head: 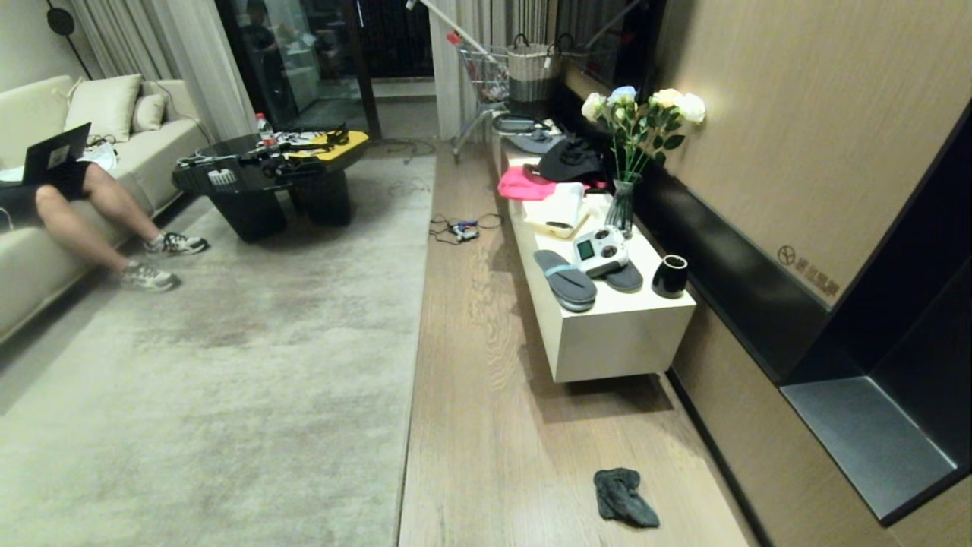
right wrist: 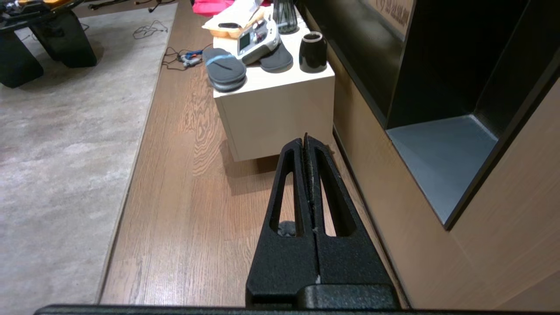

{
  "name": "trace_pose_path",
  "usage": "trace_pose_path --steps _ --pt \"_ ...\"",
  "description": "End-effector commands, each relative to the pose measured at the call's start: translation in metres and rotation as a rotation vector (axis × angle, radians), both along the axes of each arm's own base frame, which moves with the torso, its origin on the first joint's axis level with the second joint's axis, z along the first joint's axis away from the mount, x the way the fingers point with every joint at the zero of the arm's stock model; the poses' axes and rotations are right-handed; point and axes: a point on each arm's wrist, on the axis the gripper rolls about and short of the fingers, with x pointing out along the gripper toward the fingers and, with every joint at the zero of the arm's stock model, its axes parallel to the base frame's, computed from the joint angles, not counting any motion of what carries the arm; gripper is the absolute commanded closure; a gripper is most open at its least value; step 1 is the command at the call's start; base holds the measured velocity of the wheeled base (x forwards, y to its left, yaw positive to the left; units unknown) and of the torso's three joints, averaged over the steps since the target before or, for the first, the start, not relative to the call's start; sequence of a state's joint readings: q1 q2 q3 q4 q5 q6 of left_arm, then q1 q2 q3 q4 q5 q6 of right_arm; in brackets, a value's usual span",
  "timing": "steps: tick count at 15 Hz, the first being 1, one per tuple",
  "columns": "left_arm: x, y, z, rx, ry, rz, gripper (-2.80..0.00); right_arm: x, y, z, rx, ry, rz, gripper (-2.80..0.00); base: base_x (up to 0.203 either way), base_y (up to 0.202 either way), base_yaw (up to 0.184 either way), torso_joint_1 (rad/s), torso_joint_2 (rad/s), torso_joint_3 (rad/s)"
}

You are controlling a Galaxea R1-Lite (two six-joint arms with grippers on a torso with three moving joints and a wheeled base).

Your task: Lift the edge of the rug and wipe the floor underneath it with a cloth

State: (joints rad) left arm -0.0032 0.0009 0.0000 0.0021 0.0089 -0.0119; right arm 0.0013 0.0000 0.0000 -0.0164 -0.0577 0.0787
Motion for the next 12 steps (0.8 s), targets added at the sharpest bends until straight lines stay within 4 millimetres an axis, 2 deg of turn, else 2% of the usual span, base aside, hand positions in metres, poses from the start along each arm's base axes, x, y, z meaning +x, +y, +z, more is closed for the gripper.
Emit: trace_pose_path --steps 1,12 --pt "0.0001 0.0000 0.0000 0.000 0.001 0.000 0.00 0.0001 0.0000 0.0001 -0.001 0.001 0.001 0.00 0.000 0.000 0.000 0.115 -0.48 -0.381" --pt "0.0001 0.0000 -0.0001 0.000 0.002 0.000 0.00 0.0001 0.0000 0.0002 0.003 -0.001 0.000 0.00 0.000 0.000 0.000 0.158 -0.51 -0.364"
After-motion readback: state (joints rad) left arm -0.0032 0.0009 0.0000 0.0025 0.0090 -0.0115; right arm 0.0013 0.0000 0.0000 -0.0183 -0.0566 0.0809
